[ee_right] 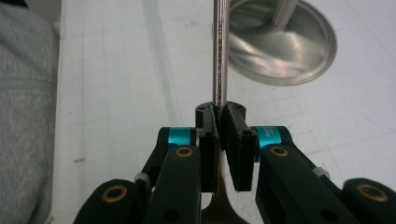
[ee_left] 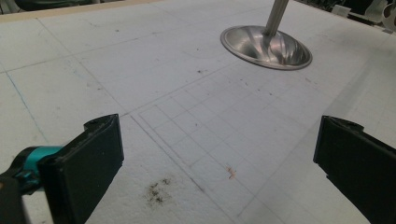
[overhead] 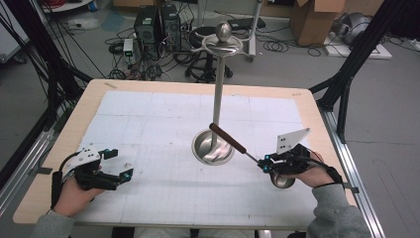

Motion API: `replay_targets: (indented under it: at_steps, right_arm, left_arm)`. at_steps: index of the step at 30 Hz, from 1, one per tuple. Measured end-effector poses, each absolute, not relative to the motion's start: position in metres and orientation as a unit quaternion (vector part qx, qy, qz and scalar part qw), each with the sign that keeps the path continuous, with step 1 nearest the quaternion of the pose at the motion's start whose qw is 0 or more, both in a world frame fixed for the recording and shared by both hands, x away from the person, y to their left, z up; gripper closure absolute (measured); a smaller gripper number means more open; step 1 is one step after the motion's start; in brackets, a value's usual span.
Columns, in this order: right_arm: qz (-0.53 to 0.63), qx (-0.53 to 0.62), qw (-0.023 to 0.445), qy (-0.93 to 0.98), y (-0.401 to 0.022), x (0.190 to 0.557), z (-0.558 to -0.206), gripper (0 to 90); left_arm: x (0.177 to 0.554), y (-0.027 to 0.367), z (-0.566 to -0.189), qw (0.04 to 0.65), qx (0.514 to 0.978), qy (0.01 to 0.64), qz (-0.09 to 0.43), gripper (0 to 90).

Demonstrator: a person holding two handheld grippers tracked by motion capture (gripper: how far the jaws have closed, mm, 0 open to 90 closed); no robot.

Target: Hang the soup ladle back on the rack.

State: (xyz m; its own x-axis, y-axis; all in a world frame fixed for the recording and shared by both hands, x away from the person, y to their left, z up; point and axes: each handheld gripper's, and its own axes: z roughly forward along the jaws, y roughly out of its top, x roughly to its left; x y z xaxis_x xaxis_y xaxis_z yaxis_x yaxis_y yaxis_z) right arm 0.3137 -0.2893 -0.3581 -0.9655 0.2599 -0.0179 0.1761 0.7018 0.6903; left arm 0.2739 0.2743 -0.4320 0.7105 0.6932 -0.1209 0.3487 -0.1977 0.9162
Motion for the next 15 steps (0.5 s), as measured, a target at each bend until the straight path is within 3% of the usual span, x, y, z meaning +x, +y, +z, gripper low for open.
replay_targets:
  at_steps: [15]
  right_arm:
    - [0.456,0.128,0.084,0.877,-0.2977,0.3128,-0.3494,84.5]
  left_arm:
    - [0.2741,0.2743,-0.4325,0.529,0.758,0.345,0.160,2.2]
